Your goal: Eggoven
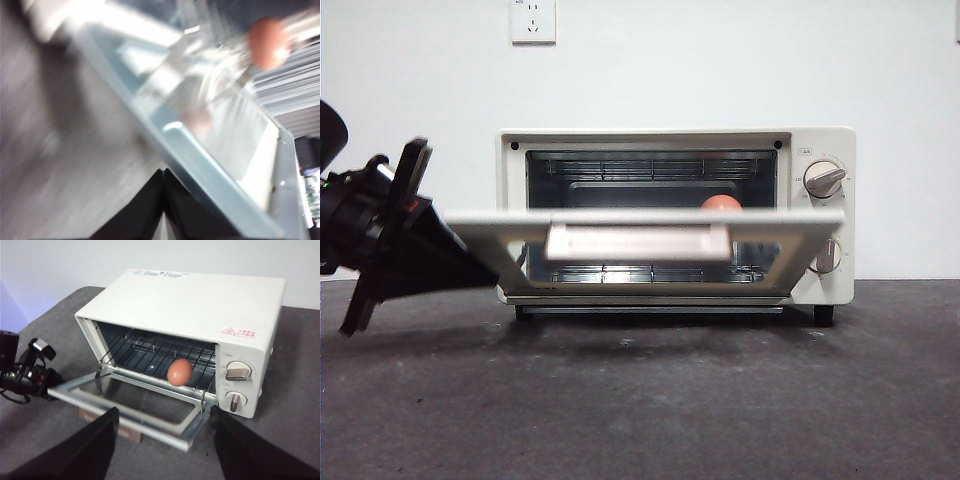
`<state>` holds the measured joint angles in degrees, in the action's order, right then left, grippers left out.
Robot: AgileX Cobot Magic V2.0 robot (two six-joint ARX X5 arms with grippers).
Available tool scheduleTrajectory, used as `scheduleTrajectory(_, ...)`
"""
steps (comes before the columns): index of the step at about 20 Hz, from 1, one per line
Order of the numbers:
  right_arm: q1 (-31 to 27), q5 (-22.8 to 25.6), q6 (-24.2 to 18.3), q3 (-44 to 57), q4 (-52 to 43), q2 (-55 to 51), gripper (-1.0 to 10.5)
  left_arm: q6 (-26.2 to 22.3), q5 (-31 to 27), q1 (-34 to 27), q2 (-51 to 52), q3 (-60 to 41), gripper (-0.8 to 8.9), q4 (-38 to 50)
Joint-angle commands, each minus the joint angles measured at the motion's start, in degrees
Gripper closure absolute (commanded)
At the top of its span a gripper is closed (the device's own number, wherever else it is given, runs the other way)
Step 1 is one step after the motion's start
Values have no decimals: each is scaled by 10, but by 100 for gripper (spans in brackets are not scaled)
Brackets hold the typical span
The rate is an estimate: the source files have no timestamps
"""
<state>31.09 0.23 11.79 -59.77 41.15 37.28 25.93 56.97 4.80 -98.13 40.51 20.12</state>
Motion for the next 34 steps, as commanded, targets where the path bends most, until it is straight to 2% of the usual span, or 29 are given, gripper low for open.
scheduleTrajectory(1, 4, 2, -2, -11, -3, 4, 653, 96, 12, 0, -7, 9, 807, 107)
scheduleTrajectory(5, 4, 2, -2, -11, 14, 4, 653, 198, -11, 0, -7, 13, 807, 263)
scheduleTrajectory(7, 4, 2, -1, -11, 27, 4, 653, 226, -22, 0, -7, 18, 807, 297)
scheduleTrajectory(9, 4, 2, -1, -11, 37, 4, 653, 232, -22, 0, -4, 20, 806, 311)
scheduleTrajectory(15, 4, 1, -1, -11, 44, 4, 654, 220, -22, 10, 63, 20, 806, 268)
scheduleTrajectory(17, 4, -3, -2, -11, 44, 5, 654, 197, -29, 14, 97, 20, 806, 226)
scheduleTrajectory(20, 4, -3, -3, -10, 49, 5, 657, 127, -71, 26, 168, 20, 806, 116)
scheduleTrajectory(25, 5, -3, -5, 17, 31, 4, 699, -27, -203, 63, 308, 20, 806, -117)
scheduleTrajectory(28, 5, -9, -5, 62, -18, 4, 749, -92, -278, 88, 380, 20, 806, -215)
scheduleTrajectory(30, 4, -26, -5, 100, -68, 3, 807, -113, -303, 99, 420, 20, 806, -254)
scheduleTrajectory(34, 4, -49, -6, 185, -206, 3, 949, -121, -337, 109, 489, 20, 806, -296)
